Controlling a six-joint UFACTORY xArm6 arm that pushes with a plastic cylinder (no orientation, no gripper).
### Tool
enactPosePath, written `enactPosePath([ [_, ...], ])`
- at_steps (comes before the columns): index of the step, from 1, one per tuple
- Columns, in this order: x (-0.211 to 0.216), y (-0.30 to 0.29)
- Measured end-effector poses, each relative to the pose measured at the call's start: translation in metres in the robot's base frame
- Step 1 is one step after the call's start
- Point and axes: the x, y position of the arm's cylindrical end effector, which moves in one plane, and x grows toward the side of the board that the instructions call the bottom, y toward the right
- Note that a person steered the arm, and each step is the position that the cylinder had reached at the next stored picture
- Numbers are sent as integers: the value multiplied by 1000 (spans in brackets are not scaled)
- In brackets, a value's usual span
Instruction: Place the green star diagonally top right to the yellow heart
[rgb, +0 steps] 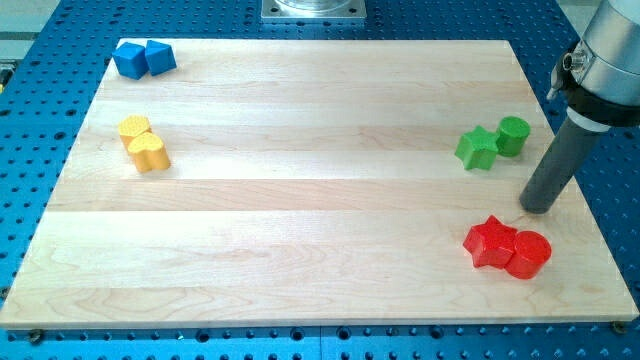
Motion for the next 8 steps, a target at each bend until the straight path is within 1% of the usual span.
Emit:
enactPosePath([
  [2,0,8],
  [3,2,40],
  [4,-9,58],
  [5,-38,52],
  [7,-61,101],
  [8,-92,96],
])
